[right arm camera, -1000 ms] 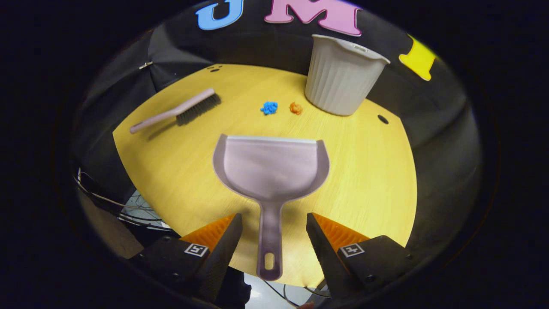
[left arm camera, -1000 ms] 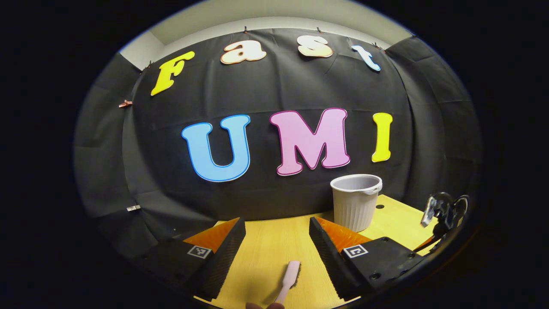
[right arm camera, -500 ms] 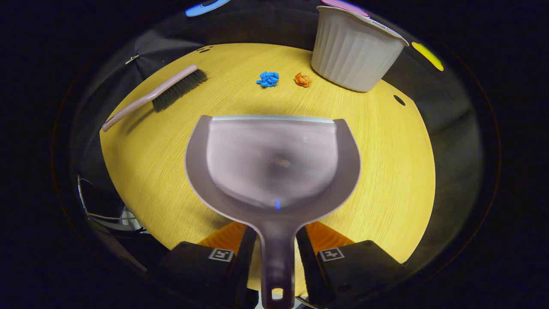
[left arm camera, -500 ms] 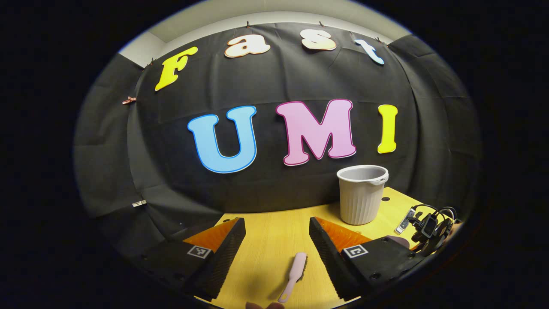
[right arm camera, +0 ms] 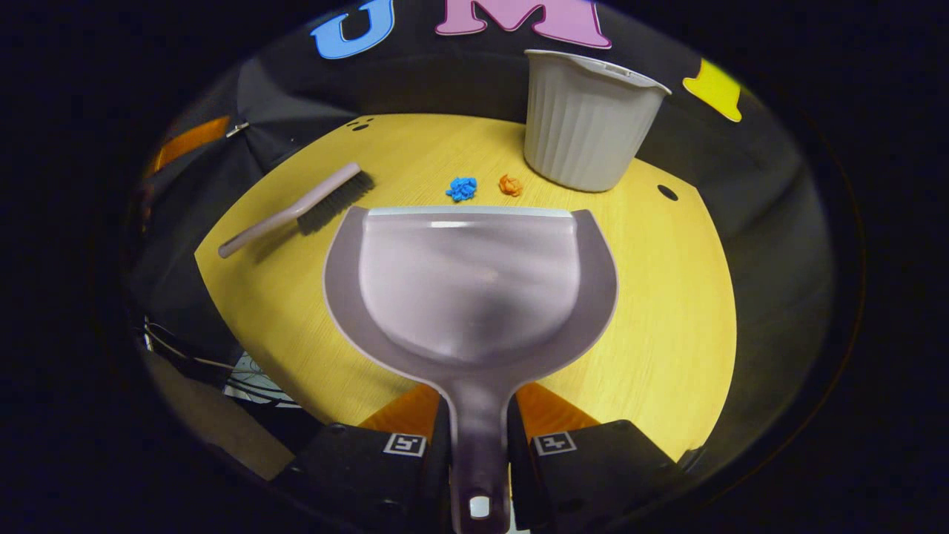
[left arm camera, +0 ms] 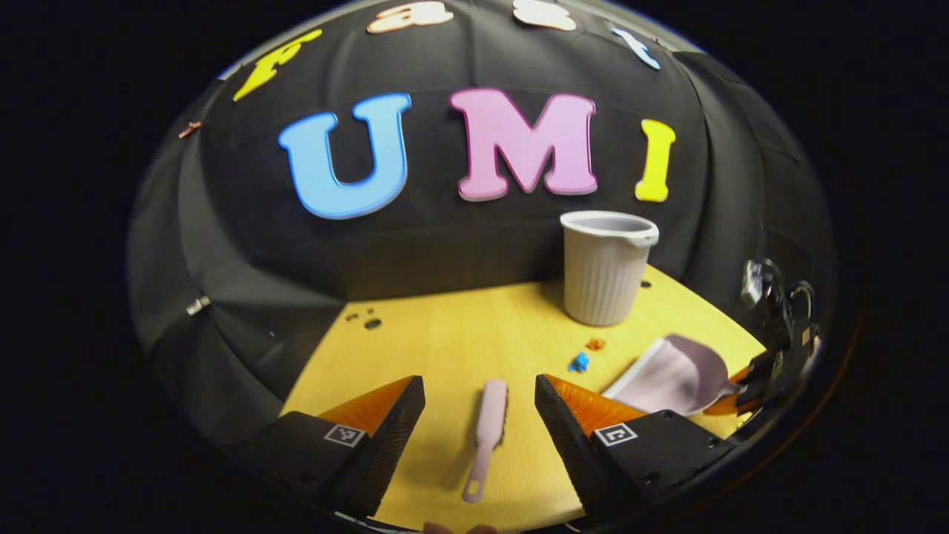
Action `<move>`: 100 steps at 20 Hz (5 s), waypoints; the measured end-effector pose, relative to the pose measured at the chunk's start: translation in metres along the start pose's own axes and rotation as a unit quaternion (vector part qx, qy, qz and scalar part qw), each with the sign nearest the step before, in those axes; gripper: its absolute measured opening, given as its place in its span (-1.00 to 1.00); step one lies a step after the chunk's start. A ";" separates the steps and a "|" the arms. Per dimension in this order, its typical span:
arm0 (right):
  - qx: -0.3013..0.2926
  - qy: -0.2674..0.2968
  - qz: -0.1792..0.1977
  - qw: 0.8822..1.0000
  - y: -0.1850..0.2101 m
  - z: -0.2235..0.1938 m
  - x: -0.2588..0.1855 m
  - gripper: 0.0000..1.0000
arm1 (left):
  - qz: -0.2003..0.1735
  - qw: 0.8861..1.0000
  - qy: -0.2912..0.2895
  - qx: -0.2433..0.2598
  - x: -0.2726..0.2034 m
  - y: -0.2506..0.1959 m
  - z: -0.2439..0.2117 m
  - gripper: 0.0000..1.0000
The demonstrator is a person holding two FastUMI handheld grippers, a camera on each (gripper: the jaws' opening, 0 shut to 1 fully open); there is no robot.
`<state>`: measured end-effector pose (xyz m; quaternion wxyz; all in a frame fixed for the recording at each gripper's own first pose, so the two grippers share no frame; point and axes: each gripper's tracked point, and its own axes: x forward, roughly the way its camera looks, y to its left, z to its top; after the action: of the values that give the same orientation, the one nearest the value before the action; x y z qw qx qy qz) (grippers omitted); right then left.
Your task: Pick up the small broom and dustpan from the desktop, sweep the trash into the dustpan with the broom, and then empty the trash into the garbage bin.
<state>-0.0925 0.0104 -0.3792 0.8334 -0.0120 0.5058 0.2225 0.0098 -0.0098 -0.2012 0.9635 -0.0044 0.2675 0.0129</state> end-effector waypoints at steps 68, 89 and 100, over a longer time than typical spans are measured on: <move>0.042 0.042 -0.013 0.998 -0.087 -0.007 0.011 -0.25 | -0.254 0.945 0.184 0.096 0.135 -0.193 -0.063 -0.48; 0.057 -0.001 -0.180 0.982 -0.187 0.153 -0.066 -0.26 | -0.157 0.964 0.216 -0.011 0.080 -0.028 -0.204 -0.46; -0.168 0.127 -0.278 0.937 -0.214 0.239 -0.035 -0.28 | -0.145 0.965 0.215 -0.035 0.078 0.014 -0.207 -0.46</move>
<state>0.1755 -0.1363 -0.2765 0.7768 -0.3200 0.5391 0.0598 -0.0307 0.0030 -0.4187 0.8741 -0.0797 0.4642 -0.1191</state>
